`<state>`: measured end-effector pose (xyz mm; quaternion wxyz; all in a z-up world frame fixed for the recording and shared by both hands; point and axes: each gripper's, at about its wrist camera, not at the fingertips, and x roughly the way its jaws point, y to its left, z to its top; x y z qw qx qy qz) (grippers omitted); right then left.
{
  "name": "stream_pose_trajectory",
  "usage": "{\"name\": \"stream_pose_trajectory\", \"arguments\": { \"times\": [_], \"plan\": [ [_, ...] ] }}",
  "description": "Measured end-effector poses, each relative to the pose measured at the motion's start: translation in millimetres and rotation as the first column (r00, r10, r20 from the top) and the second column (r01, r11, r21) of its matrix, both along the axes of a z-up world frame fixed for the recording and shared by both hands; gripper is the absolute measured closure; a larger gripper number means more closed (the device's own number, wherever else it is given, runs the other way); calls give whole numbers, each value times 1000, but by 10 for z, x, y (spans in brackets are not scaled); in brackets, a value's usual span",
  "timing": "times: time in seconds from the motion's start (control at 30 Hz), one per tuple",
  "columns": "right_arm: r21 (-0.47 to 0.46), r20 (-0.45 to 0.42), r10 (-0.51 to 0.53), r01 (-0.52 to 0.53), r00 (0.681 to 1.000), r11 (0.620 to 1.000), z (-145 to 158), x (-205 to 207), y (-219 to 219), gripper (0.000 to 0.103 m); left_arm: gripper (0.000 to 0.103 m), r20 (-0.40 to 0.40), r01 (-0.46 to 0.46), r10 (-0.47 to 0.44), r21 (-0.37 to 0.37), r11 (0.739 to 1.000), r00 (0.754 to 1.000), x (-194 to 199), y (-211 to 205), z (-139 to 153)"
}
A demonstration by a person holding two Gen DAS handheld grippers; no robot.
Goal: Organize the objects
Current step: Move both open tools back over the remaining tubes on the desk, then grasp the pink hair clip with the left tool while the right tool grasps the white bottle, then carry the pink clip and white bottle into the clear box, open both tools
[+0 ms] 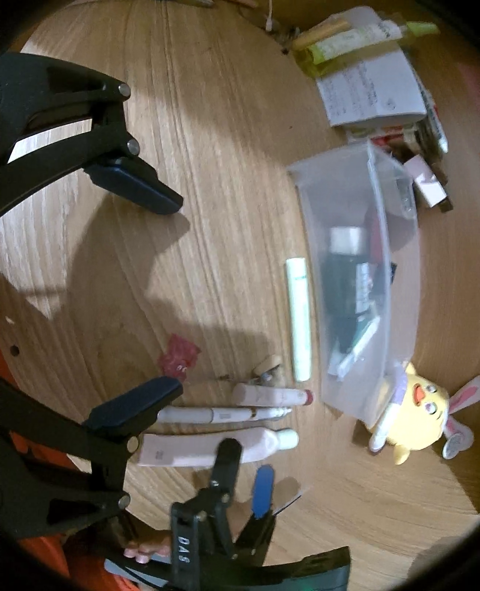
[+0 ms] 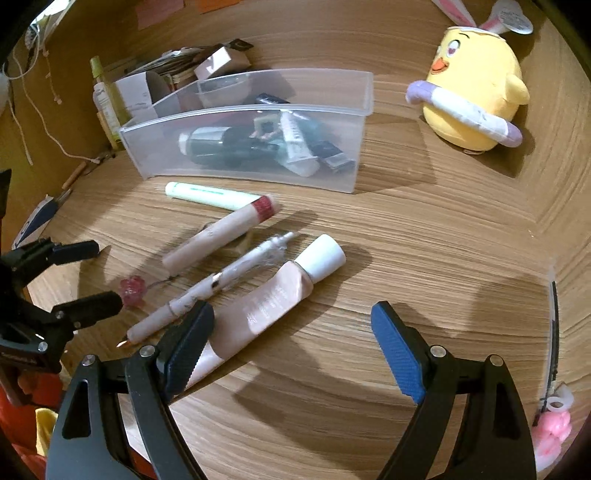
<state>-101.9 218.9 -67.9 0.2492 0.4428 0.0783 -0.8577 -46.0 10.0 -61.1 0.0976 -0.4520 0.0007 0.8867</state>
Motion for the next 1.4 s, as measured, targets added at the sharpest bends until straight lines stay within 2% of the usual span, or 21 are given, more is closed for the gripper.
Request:
{"name": "stream_pose_trajectory", "arguments": {
  "times": [0.1, 0.2, 0.27, 0.53, 0.57, 0.93, 1.13, 1.4],
  "plan": [
    [-4, -7, -6, 6, 1000, 1000, 4, -4, 32, 21, 19, -6, 22, -22, -8, 1000, 1000, 2, 64, -7],
    [-9, -22, -28, 28, 999, 1000, 9, -26, 60, 34, 32, -24, 35, -36, -37, 999, 999, 6, 144, -12],
    [-13, -25, -35, 35, 999, 999, 23, -64, 77, 46, 39, -38, 50, -52, -46, 998, 998, 15, 185, -14],
    [8, -57, -49, 49, 997, 999, 27, -136, 43, 74, 80, -83, 85, -89, -49, 995, 993, 34, 244, -3],
    [12, -61, -46, 47, 997, 999, 27, -137, 36, 78, 80, -85, 84, -88, -47, 995, 992, 33, 240, -3],
    [5, -106, -32, 33, 994, 999, 106, -104, -8, 87, 81, -109, 15, -16, -6, 1000, 994, 35, 108, 65],
    [-9, -139, -23, 22, 990, 1000, 177, -45, -55, 87, 81, -169, -46, 52, 40, 998, 984, 28, -79, 292],
    [-48, -193, -24, 15, 981, 999, 405, -5, -64, 87, 81, -260, -92, 111, 86, 992, 959, -15, -260, 649]
  ]
}}
